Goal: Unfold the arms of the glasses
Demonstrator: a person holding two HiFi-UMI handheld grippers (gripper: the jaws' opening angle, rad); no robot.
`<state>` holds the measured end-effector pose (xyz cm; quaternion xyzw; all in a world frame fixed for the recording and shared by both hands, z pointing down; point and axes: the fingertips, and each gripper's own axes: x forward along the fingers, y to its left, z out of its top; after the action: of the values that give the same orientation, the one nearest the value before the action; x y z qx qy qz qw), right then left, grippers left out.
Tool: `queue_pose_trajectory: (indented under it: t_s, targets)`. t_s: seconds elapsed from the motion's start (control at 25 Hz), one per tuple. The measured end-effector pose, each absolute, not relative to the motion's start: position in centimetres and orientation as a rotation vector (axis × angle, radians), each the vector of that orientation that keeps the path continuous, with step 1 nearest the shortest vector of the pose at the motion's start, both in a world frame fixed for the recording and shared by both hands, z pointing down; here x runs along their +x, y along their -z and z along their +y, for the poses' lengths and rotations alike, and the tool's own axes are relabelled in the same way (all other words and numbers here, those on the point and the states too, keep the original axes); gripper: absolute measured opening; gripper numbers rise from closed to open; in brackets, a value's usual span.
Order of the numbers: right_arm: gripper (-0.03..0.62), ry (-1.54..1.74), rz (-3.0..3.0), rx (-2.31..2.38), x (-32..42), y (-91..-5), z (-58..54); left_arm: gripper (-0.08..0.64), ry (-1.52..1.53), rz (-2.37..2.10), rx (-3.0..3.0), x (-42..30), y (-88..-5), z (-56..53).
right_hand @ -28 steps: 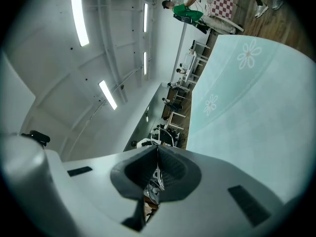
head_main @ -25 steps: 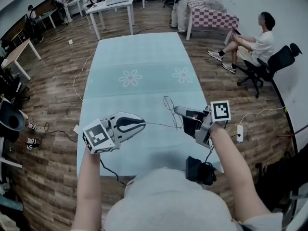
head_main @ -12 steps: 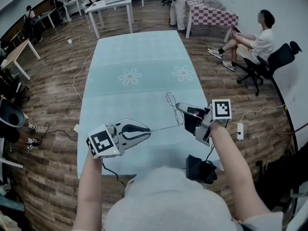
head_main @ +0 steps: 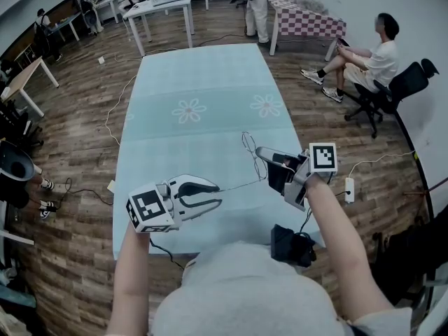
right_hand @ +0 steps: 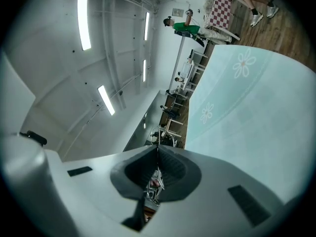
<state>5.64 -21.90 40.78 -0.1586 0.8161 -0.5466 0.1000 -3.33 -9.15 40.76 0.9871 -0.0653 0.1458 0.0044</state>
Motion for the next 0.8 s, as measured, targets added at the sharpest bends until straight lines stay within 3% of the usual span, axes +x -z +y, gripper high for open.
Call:
queue_pose_trajectory:
  t_s: [0.28,0.8]
  targets:
    - [0.011,1.618,2.430,-0.431,5.6,-41.0,-21.0,0.182,-0.433,-0.250,3.071,-3.2,-40.8,-9.6]
    - [0.011,1.631,2.445,-0.331,4.7,-40.6,-19.9,0.190,-0.314,-0.409,3.078,-3.2,-39.2,-12.4]
